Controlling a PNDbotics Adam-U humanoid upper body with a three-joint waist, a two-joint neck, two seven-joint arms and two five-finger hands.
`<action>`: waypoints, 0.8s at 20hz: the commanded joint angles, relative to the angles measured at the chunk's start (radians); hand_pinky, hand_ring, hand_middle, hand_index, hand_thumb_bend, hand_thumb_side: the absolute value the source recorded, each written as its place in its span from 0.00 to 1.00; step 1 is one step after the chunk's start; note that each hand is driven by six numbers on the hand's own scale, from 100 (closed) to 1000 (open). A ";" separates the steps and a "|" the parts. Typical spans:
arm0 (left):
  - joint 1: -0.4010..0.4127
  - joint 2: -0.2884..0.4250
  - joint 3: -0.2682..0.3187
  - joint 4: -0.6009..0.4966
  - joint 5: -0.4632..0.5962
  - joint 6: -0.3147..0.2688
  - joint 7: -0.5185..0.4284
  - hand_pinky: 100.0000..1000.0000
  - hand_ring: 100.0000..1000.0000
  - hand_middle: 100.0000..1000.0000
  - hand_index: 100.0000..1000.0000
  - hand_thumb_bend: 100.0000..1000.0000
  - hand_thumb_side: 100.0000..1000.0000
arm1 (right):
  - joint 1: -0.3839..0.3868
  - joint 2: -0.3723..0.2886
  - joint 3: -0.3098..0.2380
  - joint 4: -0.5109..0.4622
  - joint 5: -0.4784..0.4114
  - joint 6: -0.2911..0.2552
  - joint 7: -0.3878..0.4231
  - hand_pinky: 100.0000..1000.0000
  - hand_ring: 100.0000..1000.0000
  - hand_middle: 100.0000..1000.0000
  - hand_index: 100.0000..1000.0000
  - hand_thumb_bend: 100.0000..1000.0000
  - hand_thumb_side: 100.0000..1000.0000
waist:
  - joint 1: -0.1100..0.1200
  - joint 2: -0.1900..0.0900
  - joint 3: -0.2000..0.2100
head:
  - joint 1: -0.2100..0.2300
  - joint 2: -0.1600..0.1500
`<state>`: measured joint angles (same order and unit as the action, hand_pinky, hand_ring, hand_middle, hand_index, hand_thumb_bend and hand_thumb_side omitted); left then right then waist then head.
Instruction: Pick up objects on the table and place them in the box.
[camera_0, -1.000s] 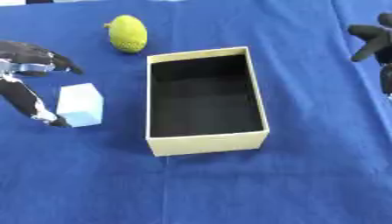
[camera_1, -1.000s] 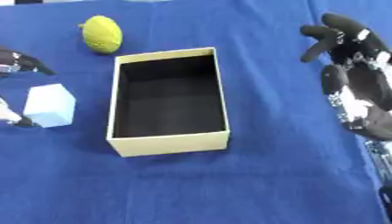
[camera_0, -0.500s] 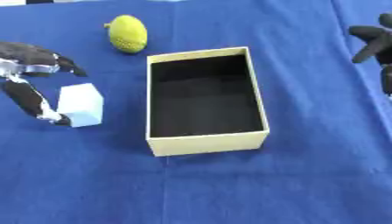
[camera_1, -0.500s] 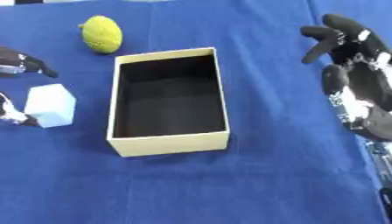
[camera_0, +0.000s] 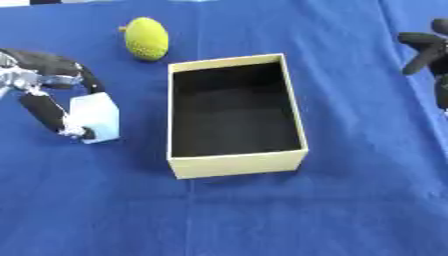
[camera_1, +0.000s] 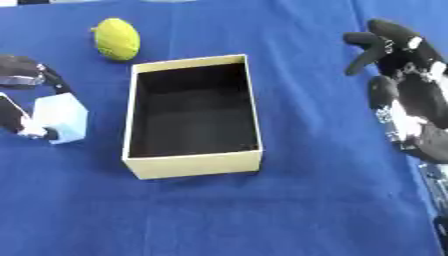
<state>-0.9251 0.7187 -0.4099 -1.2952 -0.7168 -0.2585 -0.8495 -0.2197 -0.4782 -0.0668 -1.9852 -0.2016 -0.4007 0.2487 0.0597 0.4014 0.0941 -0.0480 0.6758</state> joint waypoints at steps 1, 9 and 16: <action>-0.018 0.021 0.011 -0.022 0.005 -0.050 -0.057 0.82 0.67 0.44 0.81 0.43 0.38 | -0.006 -0.011 -0.005 -0.015 -0.003 0.005 -0.001 1.00 0.89 0.51 0.91 0.00 0.41 | -0.001 -0.019 0.001 | 0.003 -0.010; -0.014 0.019 0.028 -0.032 0.017 0.001 -0.057 0.69 0.46 0.25 0.67 0.23 0.00 | -0.003 -0.006 -0.006 -0.015 -0.001 0.011 0.001 1.00 0.88 0.50 0.90 0.00 0.41 | -0.004 -0.020 0.003 | 0.005 -0.008; -0.017 0.020 0.045 -0.083 0.051 0.057 -0.057 0.64 0.45 0.28 0.64 0.00 0.04 | -0.002 -0.006 -0.006 -0.015 0.000 0.013 0.002 1.00 0.88 0.50 0.90 0.00 0.41 | -0.004 -0.021 0.003 | 0.005 -0.006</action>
<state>-0.9254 0.7183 -0.3821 -1.3592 -0.6722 -0.2017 -0.8955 -0.2187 -0.4762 -0.0669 -1.9852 -0.2016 -0.3901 0.2506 0.0583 0.4012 0.0959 -0.0455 0.6769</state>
